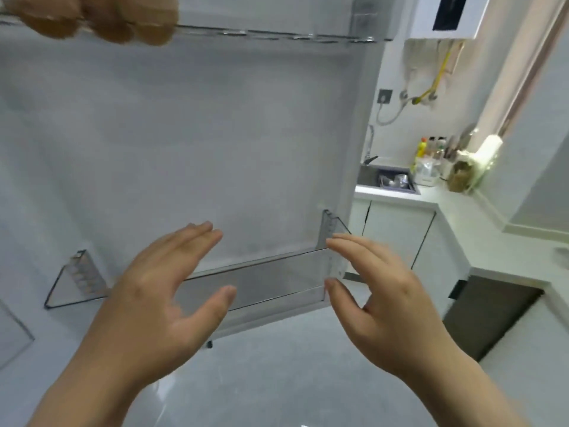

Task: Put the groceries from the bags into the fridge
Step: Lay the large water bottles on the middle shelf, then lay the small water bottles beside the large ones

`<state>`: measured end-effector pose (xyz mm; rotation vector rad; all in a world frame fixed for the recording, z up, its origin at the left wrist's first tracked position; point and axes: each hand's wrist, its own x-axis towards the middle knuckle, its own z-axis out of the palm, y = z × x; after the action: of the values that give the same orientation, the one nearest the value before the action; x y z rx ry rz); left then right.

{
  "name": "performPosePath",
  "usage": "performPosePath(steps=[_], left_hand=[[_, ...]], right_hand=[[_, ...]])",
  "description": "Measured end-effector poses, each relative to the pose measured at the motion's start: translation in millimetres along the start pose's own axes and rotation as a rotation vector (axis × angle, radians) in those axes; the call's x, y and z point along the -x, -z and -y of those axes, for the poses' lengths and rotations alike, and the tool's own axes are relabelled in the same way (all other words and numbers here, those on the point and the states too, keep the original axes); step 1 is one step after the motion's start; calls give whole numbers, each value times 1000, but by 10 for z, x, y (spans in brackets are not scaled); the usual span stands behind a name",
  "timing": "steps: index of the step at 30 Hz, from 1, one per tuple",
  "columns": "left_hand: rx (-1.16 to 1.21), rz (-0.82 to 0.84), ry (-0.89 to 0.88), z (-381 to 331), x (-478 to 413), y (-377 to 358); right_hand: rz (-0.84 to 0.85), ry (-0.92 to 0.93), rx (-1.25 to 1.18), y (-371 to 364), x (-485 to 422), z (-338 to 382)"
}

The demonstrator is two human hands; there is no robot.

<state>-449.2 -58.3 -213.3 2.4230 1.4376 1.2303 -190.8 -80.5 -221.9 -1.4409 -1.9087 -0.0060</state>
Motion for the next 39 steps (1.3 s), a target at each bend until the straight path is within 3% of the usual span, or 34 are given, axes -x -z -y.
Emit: performPosePath(steps=[15,28,39], left_hand=[[17,435,-303,-1891,-699,-2131],[152,773,-679,-4207,-837,-3830],[392,1020,-1002,-5466,-872,-5321]], right_hand=[[201,-623,442,1806,1301,-1820],[-69,-1105,595,3229,2963,-2654],[-218,-1613,643,3684,3730,-2983]])
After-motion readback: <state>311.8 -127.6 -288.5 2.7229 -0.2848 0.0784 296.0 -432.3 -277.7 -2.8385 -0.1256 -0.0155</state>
